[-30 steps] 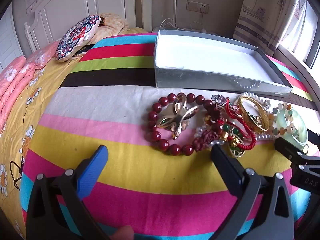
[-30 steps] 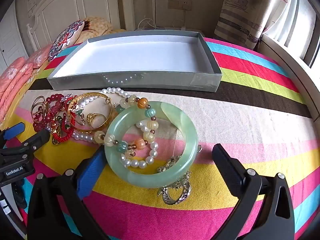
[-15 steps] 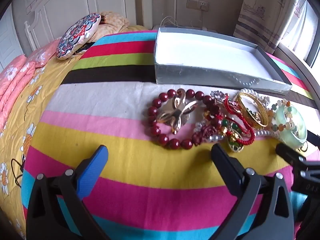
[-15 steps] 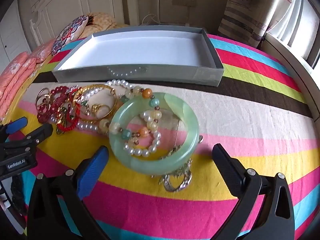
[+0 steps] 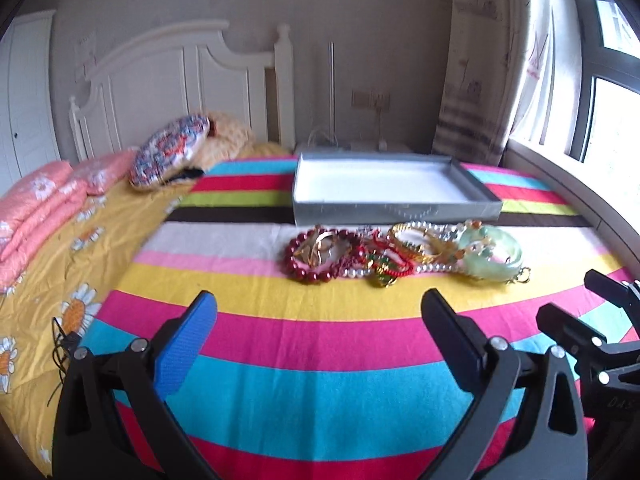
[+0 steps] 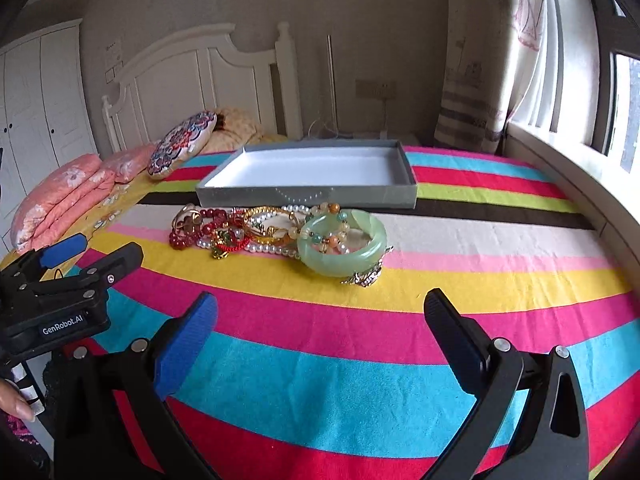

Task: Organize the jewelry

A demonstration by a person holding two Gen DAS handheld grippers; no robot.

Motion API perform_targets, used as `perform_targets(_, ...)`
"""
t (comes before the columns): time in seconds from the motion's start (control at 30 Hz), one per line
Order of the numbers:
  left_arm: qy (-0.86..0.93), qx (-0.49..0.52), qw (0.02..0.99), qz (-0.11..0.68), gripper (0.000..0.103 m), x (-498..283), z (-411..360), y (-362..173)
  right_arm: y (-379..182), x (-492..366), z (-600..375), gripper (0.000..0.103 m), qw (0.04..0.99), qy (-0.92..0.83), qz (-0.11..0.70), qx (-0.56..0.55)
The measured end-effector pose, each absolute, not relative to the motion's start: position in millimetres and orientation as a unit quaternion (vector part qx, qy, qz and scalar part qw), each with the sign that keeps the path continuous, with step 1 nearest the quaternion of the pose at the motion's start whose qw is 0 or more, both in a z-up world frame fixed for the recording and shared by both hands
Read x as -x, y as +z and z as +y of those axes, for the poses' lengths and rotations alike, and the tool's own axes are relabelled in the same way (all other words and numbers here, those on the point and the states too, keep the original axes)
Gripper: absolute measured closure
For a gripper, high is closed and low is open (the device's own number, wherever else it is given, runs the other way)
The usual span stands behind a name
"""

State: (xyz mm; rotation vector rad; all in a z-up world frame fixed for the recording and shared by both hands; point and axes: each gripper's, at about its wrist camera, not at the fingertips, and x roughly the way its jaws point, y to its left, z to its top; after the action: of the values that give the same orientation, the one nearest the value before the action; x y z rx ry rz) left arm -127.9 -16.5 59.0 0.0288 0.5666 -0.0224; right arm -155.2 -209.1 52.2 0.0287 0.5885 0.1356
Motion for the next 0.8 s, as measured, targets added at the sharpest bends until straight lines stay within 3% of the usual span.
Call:
perform_targets(0.3,-0.004,-0.01,0.971,0.24,0.002,149.3,-21.5,74.0,78.6,175.6,-218.5,0.004,0.976,0.034,0.214,-0.021)
perform_targets(0.8,-0.006,-0.012,0.974,0.226,0.002,157.4,-26.1,79.0,79.2,185.7,-214.3,0.004,0.978,0.035,0.204,-0.019)
